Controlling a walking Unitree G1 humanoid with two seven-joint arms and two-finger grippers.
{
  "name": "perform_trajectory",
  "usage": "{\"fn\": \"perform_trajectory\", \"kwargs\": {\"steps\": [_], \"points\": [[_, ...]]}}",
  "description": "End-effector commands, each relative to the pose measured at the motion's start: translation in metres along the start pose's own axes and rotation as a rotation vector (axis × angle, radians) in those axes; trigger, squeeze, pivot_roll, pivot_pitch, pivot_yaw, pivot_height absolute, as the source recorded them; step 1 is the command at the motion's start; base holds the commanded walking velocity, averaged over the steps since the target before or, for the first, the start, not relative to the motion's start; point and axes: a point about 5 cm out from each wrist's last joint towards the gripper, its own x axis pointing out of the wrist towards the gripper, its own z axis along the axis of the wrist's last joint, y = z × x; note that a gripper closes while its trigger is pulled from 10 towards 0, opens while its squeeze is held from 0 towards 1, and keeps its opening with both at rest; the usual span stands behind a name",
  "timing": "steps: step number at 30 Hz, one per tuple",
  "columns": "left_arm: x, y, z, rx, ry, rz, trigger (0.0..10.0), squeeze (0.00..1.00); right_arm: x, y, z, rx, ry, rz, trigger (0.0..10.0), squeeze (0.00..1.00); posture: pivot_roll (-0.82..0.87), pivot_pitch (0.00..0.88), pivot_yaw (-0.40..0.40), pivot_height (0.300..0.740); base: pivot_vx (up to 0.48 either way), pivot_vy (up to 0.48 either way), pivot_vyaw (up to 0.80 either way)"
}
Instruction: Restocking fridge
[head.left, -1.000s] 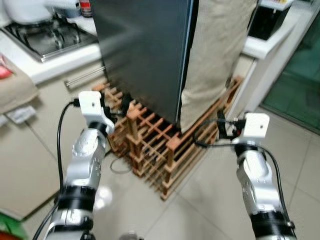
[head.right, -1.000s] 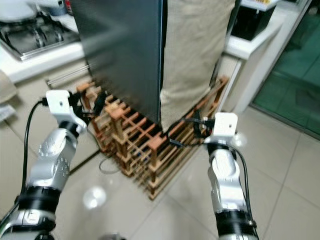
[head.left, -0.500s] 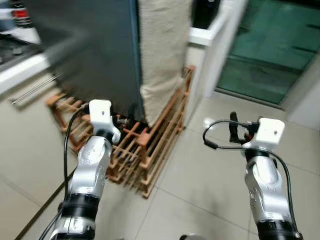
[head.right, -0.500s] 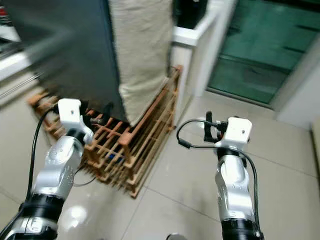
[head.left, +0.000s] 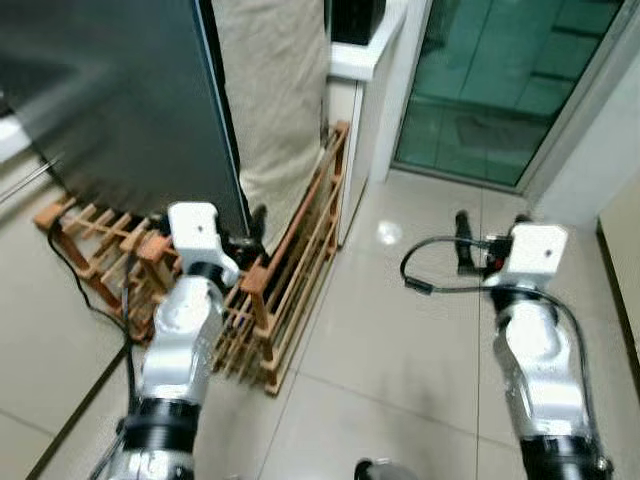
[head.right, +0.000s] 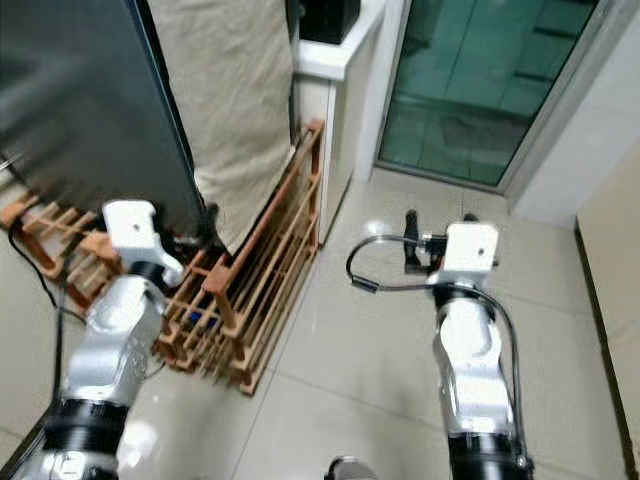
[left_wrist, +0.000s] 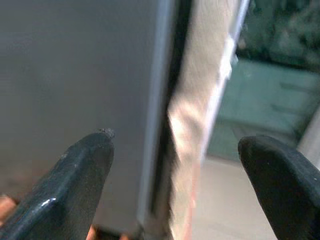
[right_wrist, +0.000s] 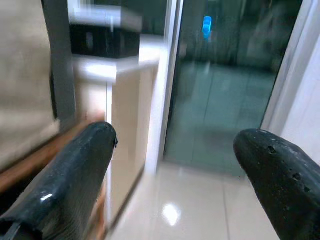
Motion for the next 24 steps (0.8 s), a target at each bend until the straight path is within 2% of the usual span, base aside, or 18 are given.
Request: {"fn": "perform_trajectory", "kwargs": {"steps": [1, 2, 3, 4, 8, 9, 10, 12, 14, 18, 24], "points": [[-0.001, 0.002, 0.012, 0.003, -0.031, 0.016, 10.0, 0.0, 0.002, -0.002, 0.017, -0.006, -0.065, -0.005, 10.0, 0.33, -0.1, 0.0, 0.014, 0.74, 0.0, 0.0, 0.0], [-0.008, 0.004, 0.017, 0.006, -0.035, 0.018, 10.0, 0.0, -0.001, -0.003, 0.024, -0.008, -0.084, -0.013, 10.0, 0.33, -0.1, 0.0, 0.012, 0.74, 0.0, 0.0, 0.0], [-0.008, 0.004, 0.017, 0.006, -0.035, 0.018, 10.0, 0.0, -0.001, -0.003, 0.024, -0.008, -0.084, -0.013, 10.0, 0.33, -0.1, 0.0, 0.012, 0.74, 0.0, 0.0, 0.0], [-0.019, 0.003, 0.018, 0.004, -0.021, 0.005, 10.0, 0.0, -0.009, -0.006, 0.027, -0.002, -0.081, -0.034, 10.0, 0.33, -0.1, 0.0, 0.005, 0.74, 0.0, 0.0, 0.0], [-0.047, -0.005, 0.02, 0.032, 0.016, -0.072, 10.0, 0.0, -0.038, -0.005, 0.026, -0.002, -0.026, -0.021, 10.0, 0.33, -0.09, 0.0, -0.015, 0.74, 0.0, 0.0, 0.0], [-0.047, -0.005, 0.02, 0.032, 0.016, -0.072, 10.0, 0.0, -0.038, -0.005, 0.026, -0.002, -0.026, -0.021, 10.0, 0.33, -0.09, 0.0, -0.015, 0.74, 0.0, 0.0, 0.0], [-0.06, -0.001, 0.02, 0.058, 0.03, -0.08, 10.0, 0.0, -0.059, -0.012, 0.014, 0.004, 0.066, -0.027, 10.0, 0.33, -0.08, 0.0, -0.028, 0.74, 0.0, 0.0, 0.0], [-0.066, 0.006, 0.018, 0.104, 0.043, -0.057, 10.0, 0.0, -0.07, -0.021, 0.006, 0.013, 0.128, -0.053, 10.0, 0.33, -0.08, 0.0, -0.028, 0.74, 0.0, 0.0, 0.0], [-0.064, 0.011, 0.013, 0.102, 0.055, -0.016, 10.0, 0.0, -0.068, -0.023, 0.006, 0.004, 0.12, -0.057, 10.0, 0.34, -0.09, 0.0, -0.024, 0.74, 0.0, 0.0, 0.0], [-0.051, -0.001, 0.024, 0.062, 0.005, -0.027, 10.0, 0.0, -0.054, -0.018, 0.013, -0.011, 0.07, -0.056, 10.0, 0.33, -0.09, 0.0, -0.016, 0.74, 0.0, 0.0, 0.0], [-0.031, -0.01, 0.053, -0.003, -0.13, 0.003, 10.0, 0.0, -0.031, -0.014, 0.057, -0.115, -0.149, -0.031, 10.0, 0.33, -0.11, 0.0, -0.004, 0.74, 0.0, 0.0, 0.0]]}}
